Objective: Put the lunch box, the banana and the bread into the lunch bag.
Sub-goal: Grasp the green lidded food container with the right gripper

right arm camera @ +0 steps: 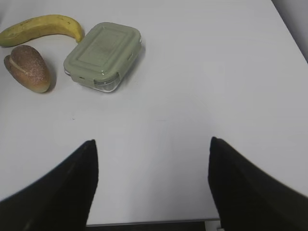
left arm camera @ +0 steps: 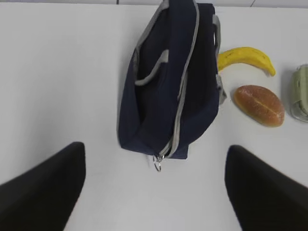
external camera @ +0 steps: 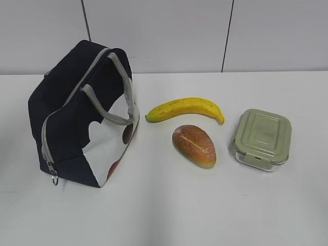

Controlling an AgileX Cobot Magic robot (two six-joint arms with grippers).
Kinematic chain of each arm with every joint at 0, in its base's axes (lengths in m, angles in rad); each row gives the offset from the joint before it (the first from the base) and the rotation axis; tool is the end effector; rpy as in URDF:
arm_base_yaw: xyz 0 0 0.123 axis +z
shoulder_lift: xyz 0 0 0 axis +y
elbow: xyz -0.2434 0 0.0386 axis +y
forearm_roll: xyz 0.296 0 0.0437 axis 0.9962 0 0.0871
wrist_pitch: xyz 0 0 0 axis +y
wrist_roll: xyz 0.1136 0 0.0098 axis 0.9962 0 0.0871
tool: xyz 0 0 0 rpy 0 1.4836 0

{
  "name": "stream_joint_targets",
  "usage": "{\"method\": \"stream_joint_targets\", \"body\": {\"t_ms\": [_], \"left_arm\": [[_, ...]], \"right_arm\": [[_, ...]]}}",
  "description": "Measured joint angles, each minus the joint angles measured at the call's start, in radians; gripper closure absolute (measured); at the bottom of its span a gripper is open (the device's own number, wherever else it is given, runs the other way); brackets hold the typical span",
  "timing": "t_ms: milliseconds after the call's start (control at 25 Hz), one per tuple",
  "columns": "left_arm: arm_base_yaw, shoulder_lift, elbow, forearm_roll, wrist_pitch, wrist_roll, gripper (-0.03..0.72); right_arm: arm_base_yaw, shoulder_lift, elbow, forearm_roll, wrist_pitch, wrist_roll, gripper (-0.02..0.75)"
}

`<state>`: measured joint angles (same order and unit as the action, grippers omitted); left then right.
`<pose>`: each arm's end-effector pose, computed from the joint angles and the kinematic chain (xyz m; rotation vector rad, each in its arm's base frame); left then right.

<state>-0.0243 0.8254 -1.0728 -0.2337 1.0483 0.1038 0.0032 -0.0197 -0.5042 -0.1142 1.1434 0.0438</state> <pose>0.2242 -0.0284 0.3707 0.1177 2.2645 -0.2499 0.0882 -0.0115 0.2853 0.0553 2.0986 -0.1094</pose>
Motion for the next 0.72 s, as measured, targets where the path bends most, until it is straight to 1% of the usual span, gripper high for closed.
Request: {"method": "stream_joint_targets", "body": {"t_ms": [200,440,600,720], "left_arm": [[-0.007,0.288,-0.202,-0.072,0.037,0.054,0.111],[-0.044,0.616,-0.418,-0.076,0.088,0.116,0.177],[-0.065,0.790,-0.544,-0.077,0.093,0.148,0.209],[-0.076,0.892,-0.623,-0.077,0.101,0.171,0.251]], "right_arm": [[0.000,0.000,0.000,0.000,0.000,0.000,0.208],[0.000,0.000,0.000,0.000,0.000,0.000,0.208],[0.000,0.000,0.000,0.000,0.000,0.000,0.208],[0.000,0.000,0.000,0.000,0.000,0.000,0.208]]}}
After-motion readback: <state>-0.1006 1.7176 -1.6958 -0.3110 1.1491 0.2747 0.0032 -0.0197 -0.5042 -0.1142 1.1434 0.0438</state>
